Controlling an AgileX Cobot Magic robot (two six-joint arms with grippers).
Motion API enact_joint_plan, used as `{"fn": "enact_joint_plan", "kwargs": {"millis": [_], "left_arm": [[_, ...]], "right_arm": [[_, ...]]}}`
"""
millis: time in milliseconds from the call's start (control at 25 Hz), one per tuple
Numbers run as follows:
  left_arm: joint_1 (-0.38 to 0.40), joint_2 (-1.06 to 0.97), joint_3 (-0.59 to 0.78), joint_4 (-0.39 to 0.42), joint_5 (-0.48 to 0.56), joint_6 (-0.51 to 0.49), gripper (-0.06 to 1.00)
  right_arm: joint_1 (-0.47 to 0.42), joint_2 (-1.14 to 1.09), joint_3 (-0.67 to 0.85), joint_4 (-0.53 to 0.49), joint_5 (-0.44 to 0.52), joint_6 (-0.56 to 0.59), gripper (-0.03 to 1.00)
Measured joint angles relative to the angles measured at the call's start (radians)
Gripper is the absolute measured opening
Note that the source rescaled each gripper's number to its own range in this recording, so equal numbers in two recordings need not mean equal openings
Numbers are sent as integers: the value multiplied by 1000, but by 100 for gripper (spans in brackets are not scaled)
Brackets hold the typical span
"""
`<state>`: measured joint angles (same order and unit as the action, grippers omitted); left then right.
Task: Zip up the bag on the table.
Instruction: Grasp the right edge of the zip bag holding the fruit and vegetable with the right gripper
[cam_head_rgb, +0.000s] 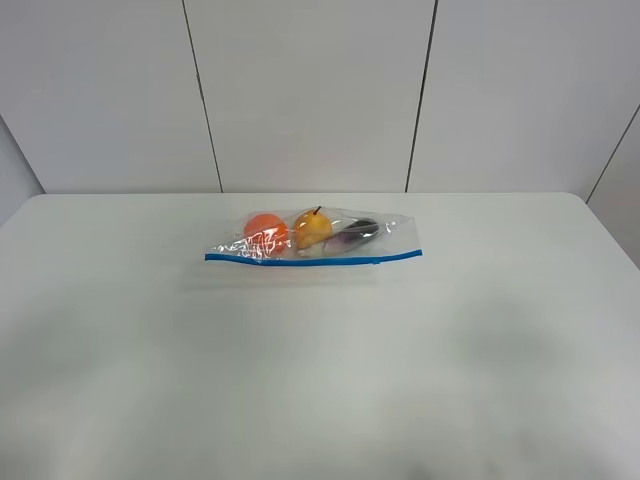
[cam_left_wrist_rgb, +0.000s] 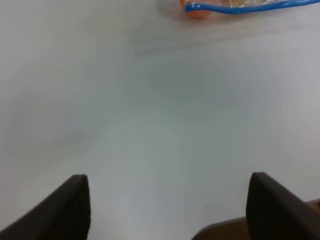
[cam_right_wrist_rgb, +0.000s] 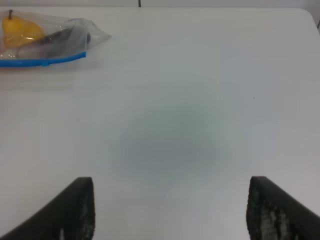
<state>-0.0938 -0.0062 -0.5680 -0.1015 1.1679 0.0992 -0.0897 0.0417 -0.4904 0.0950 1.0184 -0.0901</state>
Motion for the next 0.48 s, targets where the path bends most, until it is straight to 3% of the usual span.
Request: {"fn": "enact_joint_plan", "kwargs": {"millis": [480], "left_arm": [[0,0,0,0,0,0,100]], "right_arm": [[0,0,0,0,0,0,100]]}}
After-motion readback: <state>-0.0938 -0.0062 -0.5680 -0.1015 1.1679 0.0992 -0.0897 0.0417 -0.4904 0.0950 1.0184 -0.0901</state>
